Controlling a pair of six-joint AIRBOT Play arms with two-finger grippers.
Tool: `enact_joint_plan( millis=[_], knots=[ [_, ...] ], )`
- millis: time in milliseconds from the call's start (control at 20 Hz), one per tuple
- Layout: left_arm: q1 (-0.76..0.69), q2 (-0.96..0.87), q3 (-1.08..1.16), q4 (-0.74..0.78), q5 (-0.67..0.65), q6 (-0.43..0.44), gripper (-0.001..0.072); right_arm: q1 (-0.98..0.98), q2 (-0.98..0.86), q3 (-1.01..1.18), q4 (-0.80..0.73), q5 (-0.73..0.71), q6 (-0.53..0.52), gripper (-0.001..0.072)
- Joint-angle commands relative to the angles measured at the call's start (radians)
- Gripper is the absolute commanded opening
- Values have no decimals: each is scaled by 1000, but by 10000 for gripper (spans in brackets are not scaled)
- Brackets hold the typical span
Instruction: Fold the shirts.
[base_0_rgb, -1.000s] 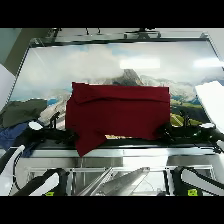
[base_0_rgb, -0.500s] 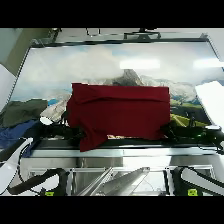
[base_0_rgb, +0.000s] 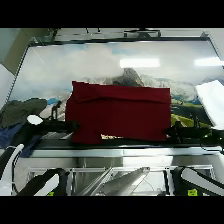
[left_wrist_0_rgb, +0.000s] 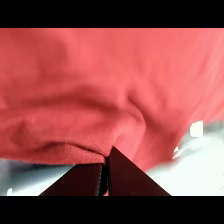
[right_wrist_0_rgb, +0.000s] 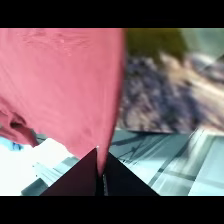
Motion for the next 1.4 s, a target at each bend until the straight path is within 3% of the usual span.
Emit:
enact_joint_plan(
  millis=[0,300,450,700,1050,1100,1150,1200,1350],
  knots=[
    [112,90,62,-10,-40,21,21,-13,21,92,-27,41,63,25],
    [204,-51,162,-80,-137,109,21,-12,-11,185,-48,-19,78,24],
    [141,-136,307,-201,-134,163,21,-6,-19,233,35,-57,53,24],
    [-18,-383,646,-200,-86,163,21,86,-117,344,209,-186,-31,25],
    [-75,-727,998,-201,-82,151,20,175,-388,604,285,-283,-36,36],
    [-75,-774,1038,-201,-85,149,18,178,-422,634,318,-282,-36,141],
    [-76,-816,1071,-202,-84,135,17,183,-453,657,359,-279,-36,365],
    [-76,-853,1104,-202,-88,118,19,184,-481,675,417,-279,-53,396],
    [-75,-951,1197,-203,-126,68,19,183,-553,685,694,-309,-186,368]
  ],
)
